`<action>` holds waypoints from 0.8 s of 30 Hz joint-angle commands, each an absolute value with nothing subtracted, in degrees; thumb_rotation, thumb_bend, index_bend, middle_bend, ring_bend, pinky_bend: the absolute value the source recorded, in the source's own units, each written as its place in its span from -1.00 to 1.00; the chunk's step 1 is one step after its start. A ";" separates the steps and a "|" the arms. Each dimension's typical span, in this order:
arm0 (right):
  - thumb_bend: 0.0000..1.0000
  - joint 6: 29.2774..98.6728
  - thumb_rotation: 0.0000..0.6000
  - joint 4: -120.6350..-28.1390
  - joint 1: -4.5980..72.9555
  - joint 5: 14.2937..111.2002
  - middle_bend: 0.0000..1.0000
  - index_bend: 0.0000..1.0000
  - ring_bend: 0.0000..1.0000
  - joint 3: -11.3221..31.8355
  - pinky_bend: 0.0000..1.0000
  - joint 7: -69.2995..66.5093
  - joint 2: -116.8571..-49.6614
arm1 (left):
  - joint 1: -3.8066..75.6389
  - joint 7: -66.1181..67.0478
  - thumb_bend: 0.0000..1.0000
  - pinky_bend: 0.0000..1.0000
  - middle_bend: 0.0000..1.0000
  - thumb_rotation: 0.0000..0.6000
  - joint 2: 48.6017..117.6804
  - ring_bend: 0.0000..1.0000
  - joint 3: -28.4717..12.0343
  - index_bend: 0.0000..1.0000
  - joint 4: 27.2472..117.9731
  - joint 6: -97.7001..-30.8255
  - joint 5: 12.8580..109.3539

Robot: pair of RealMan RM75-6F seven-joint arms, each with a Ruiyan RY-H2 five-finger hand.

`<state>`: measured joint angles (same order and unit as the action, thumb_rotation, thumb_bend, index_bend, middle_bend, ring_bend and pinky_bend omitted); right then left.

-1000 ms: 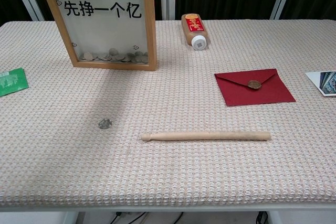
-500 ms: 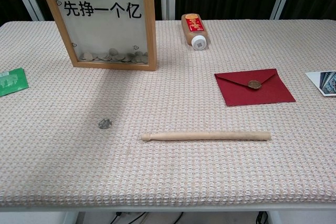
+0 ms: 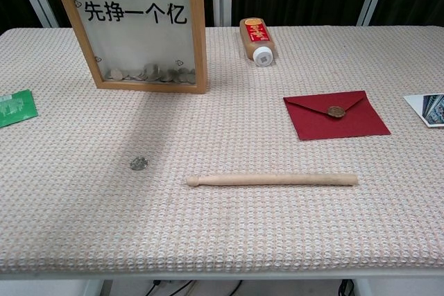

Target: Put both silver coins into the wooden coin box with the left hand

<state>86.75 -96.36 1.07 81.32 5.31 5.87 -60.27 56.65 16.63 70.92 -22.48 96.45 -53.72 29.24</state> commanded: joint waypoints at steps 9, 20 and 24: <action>-0.37 87.03 1.00 -95.92 0.96 81.05 -1.00 -1.00 -1.00 5.56 -1.00 5.37 -60.27 | 45.17 8.34 -0.17 -0.63 -0.41 1.00 69.33 -0.74 -14.99 -0.37 108.36 -69.69 64.48; -0.37 87.19 1.00 -96.33 1.01 81.98 -1.00 -1.00 -1.00 5.19 -1.00 6.13 -60.51 | 30.86 4.53 -0.37 -0.59 -0.31 1.00 72.98 -0.66 1.42 -0.11 104.89 -82.37 90.35; -0.37 87.64 1.00 -96.92 0.82 82.33 -1.00 -1.00 -1.00 5.03 -1.00 6.82 -60.49 | 28.11 3.67 -0.37 -0.59 -0.31 1.00 77.35 -0.66 3.87 -0.11 97.68 -83.74 93.61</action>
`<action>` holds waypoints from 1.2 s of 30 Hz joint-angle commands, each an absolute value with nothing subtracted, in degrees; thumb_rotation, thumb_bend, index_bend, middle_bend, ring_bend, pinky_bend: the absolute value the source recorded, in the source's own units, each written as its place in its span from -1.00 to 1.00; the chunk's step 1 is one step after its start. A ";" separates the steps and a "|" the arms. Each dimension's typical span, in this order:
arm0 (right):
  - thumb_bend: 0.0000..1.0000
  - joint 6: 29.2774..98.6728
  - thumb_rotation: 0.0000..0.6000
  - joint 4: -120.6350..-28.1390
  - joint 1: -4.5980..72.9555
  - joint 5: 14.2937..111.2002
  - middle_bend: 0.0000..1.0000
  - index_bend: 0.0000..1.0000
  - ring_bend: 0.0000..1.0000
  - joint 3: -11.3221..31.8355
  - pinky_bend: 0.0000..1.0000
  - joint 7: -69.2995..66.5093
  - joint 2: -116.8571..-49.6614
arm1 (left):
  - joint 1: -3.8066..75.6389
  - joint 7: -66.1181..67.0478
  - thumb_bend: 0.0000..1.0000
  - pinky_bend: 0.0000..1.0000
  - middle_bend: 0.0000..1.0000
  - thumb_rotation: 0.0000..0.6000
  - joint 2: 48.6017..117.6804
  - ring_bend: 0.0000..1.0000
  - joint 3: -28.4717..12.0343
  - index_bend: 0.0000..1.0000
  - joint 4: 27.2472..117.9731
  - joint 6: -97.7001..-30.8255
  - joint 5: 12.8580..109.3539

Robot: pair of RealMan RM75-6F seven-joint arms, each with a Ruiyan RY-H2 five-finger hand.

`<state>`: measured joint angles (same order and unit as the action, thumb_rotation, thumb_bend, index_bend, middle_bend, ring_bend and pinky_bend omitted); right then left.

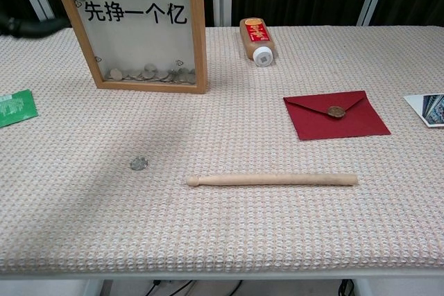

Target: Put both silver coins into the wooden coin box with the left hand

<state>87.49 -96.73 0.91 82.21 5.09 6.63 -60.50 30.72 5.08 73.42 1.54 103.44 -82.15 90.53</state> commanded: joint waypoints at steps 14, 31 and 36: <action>-0.37 88.46 1.00 -97.34 0.05 81.97 -1.00 -1.00 -1.00 4.97 -1.00 6.89 -60.09 | 25.80 0.21 -0.44 -0.60 -0.32 1.00 92.07 -0.66 5.09 -0.09 76.61 -79.55 95.28; -0.37 87.43 1.00 -96.26 0.13 81.29 -1.00 -1.00 -1.00 4.93 -1.00 5.90 -60.23 | 26.39 -2.56 -0.78 -0.61 -0.34 1.00 101.56 -0.66 3.80 -0.10 64.04 -77.98 97.01; -0.37 87.01 1.00 -95.86 0.19 81.00 -1.00 -1.00 -1.00 4.92 -1.00 5.56 -60.33 | 26.67 -3.57 -0.65 -0.63 -0.36 1.00 103.23 -0.68 3.70 -0.08 62.14 -76.97 96.84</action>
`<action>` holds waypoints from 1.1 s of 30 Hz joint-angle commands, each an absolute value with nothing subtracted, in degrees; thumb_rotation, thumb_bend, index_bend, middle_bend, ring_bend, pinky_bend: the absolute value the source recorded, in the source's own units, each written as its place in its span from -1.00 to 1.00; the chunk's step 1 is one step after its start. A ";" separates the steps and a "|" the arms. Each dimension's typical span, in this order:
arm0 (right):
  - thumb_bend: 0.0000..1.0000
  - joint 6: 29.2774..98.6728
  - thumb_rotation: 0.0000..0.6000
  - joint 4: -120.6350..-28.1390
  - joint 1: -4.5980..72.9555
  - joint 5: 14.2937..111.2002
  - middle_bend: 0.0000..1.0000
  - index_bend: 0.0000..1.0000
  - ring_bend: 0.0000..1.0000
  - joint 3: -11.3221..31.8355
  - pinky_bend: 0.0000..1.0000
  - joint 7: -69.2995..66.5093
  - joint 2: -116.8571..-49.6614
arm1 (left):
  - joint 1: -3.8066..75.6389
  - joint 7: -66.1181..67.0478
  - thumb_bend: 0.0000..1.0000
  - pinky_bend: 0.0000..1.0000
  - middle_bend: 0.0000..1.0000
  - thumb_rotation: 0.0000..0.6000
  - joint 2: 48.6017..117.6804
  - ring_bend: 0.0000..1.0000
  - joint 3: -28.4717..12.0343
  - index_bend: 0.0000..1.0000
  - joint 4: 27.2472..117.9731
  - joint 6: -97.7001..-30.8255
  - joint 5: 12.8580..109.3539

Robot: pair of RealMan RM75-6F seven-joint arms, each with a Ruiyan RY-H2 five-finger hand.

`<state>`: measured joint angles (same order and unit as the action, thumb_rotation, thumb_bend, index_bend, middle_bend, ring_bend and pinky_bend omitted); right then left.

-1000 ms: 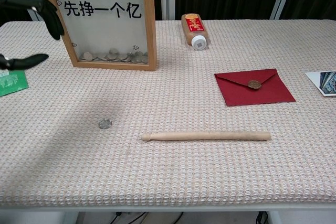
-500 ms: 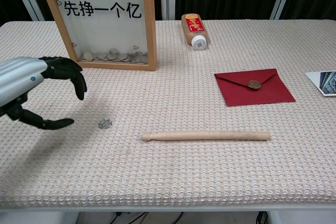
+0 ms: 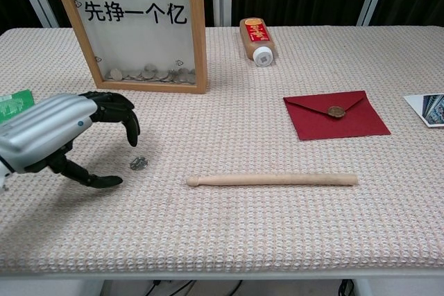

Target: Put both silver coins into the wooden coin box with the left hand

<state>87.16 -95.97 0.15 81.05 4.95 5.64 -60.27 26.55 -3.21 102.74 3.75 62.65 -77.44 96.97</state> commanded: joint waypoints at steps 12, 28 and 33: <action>-0.37 86.50 1.00 -95.21 0.28 80.53 -1.00 -1.00 -1.00 5.04 -1.00 4.84 -60.36 | 27.03 -4.28 -0.52 -0.68 -0.47 1.00 104.22 -0.79 3.83 -0.18 60.34 -74.86 96.26; -0.37 86.08 1.00 -94.68 0.34 80.16 -1.00 -1.00 -1.00 5.06 -1.00 4.60 -60.71 | 27.08 -2.44 -0.52 -0.68 -0.47 1.00 103.82 -0.79 3.78 -0.14 61.51 -72.42 95.04; -0.37 86.16 1.00 -94.61 0.34 80.24 -1.00 -1.00 -1.00 5.09 -1.00 4.57 -60.79 | 27.09 -2.17 -0.52 -0.69 -0.47 1.00 103.62 -0.79 3.82 -0.14 61.87 -71.79 94.75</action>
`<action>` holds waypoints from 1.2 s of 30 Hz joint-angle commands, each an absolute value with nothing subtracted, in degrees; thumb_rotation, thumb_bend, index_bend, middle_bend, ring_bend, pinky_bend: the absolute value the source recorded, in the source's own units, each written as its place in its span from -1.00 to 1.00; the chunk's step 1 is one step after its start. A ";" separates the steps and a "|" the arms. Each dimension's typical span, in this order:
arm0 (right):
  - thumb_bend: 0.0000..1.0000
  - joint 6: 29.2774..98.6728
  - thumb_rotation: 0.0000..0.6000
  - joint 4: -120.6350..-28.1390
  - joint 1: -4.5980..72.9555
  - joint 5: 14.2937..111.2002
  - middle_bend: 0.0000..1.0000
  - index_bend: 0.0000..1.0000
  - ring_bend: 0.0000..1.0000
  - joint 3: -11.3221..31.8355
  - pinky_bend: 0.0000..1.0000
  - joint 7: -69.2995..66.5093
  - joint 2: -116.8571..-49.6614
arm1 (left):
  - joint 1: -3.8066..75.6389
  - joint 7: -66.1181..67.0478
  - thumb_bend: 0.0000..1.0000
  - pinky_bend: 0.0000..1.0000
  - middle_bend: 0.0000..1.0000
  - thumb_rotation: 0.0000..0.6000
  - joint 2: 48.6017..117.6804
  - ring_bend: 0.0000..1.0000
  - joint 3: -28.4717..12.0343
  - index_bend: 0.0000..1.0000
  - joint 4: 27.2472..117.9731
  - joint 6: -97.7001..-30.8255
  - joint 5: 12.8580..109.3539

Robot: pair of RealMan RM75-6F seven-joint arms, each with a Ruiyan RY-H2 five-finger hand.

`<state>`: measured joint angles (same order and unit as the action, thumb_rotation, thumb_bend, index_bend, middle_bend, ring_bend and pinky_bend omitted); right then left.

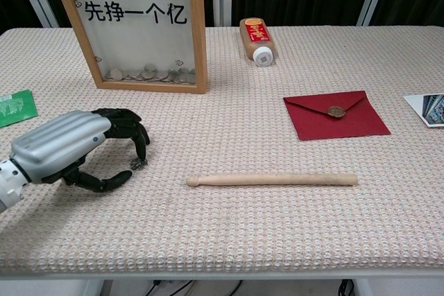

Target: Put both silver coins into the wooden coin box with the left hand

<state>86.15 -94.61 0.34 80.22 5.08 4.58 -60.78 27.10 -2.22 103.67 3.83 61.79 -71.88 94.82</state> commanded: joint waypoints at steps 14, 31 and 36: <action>-0.37 85.89 1.00 -94.26 0.41 80.20 -1.00 -1.00 -1.00 5.04 -1.00 4.40 -60.98 | 27.75 -1.24 -0.52 -0.71 -0.49 1.00 102.33 -0.81 4.10 -0.22 63.98 -69.81 94.60; -0.37 85.40 1.00 -93.72 0.63 80.17 -1.00 -1.00 -1.00 5.07 -1.00 3.74 -61.04 | 28.47 0.31 -0.52 -0.71 -0.50 1.00 103.61 -0.81 3.21 -0.23 62.58 -69.35 94.45; -0.37 85.53 1.00 -93.70 0.52 80.16 -1.00 -1.00 -1.00 5.04 -1.00 3.64 -61.02 | 28.83 0.57 -0.52 -0.70 -0.47 1.00 104.71 -0.81 2.86 -0.18 61.19 -70.18 95.05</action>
